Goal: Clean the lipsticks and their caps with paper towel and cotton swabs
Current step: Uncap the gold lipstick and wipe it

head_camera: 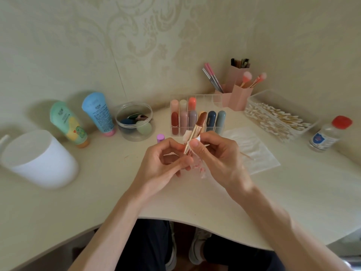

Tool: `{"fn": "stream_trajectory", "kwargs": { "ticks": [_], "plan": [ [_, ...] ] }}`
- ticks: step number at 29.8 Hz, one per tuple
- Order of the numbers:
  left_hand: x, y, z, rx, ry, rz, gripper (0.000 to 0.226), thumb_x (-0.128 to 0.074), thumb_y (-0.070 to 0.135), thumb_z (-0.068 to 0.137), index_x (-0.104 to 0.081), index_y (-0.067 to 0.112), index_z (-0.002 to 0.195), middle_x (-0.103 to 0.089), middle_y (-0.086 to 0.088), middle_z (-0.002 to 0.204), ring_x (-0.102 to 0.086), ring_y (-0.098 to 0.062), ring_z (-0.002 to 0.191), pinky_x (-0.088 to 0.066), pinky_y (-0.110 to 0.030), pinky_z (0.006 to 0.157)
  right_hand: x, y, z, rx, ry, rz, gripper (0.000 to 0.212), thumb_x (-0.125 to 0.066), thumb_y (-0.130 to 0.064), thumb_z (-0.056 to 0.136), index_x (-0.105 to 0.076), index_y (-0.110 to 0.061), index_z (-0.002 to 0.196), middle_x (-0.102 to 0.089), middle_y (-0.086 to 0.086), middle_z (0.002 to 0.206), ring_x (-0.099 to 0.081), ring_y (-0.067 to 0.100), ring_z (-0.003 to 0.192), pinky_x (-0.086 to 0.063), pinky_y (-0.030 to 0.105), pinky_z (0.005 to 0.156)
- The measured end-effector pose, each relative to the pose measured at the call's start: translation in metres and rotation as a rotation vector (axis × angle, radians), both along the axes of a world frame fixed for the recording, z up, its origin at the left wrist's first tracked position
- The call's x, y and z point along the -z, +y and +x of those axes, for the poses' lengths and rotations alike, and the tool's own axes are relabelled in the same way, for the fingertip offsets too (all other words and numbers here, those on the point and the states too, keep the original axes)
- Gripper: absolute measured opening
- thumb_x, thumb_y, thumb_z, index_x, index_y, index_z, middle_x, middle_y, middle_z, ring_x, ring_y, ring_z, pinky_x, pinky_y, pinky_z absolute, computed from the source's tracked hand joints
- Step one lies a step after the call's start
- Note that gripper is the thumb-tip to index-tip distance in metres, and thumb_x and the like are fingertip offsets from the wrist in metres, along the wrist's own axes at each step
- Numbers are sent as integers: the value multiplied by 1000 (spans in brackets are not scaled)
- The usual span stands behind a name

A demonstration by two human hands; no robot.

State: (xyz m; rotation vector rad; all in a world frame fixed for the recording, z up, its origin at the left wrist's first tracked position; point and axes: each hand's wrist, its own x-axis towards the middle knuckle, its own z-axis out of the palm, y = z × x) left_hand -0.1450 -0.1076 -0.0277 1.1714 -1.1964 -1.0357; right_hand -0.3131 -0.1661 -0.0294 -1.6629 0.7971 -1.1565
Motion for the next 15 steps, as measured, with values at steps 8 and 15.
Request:
{"fn": "stream_trajectory", "kwargs": {
  "ticks": [8,15],
  "plan": [
    [-1,1,-1,-36,-2,-14,20,-76,21,87,-77,2,95,-78,-12,81,-75,-30,70,-55,-29,60,1,1,-1,40,-4,1,20,-73,-31,97,-79,-14,90,-72,8,89,-67,35,83,-52,56,74],
    [1,1,-1,-122,-31,-42,20,-85,22,80,-76,5,86,-75,-9,72,-74,-27,65,-53,-26,57,0,5,-1,88,-34,71,16,-79,-27,94,-81,-15,85,-69,11,81,-59,37,71,-49,50,68]
  ]
}}
